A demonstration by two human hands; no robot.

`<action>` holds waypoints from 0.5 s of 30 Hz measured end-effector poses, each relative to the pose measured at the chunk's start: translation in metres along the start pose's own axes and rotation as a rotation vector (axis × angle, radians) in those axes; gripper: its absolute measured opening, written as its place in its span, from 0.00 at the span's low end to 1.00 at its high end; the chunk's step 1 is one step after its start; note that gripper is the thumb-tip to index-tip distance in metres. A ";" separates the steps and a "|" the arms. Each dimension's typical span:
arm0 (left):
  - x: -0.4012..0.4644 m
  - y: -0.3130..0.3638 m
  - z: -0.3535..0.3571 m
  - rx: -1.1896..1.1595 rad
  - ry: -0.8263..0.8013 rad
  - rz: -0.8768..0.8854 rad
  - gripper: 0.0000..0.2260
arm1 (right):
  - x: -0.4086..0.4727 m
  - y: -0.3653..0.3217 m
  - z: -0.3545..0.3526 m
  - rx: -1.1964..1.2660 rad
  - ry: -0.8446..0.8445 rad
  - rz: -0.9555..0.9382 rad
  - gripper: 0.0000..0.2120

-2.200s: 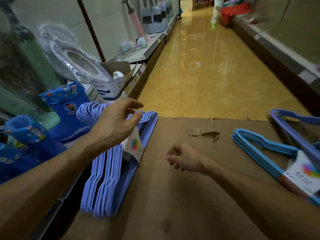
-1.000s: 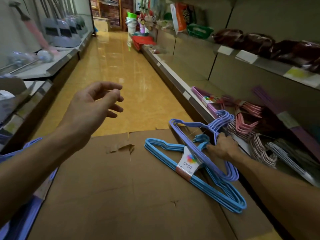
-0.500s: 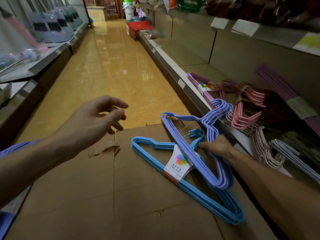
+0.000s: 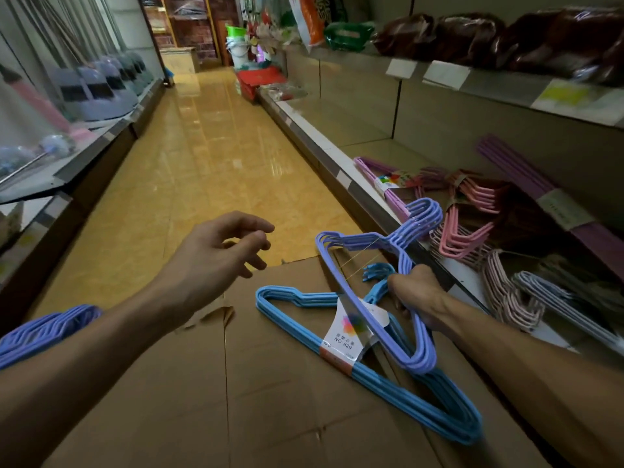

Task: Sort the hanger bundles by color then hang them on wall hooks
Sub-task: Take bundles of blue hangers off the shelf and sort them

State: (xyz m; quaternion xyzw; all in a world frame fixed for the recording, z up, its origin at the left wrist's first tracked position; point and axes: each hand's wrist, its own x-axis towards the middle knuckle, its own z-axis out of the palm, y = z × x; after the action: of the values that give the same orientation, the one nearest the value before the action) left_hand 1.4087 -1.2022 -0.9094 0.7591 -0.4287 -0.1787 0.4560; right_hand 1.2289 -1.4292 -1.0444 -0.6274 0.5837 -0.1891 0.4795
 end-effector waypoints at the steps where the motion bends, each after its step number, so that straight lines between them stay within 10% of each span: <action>1: 0.000 -0.001 0.000 -0.003 -0.002 0.005 0.07 | -0.004 -0.002 -0.001 0.016 -0.014 0.009 0.06; 15: 0.008 -0.011 -0.004 -0.072 0.023 -0.001 0.07 | -0.069 -0.032 0.016 -0.249 -0.177 -0.389 0.08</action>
State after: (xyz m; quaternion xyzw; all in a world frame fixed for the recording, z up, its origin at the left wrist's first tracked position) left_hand 1.4212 -1.2045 -0.9152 0.7446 -0.4162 -0.1854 0.4878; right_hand 1.2418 -1.3644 -1.0030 -0.7965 0.4263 -0.1485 0.4023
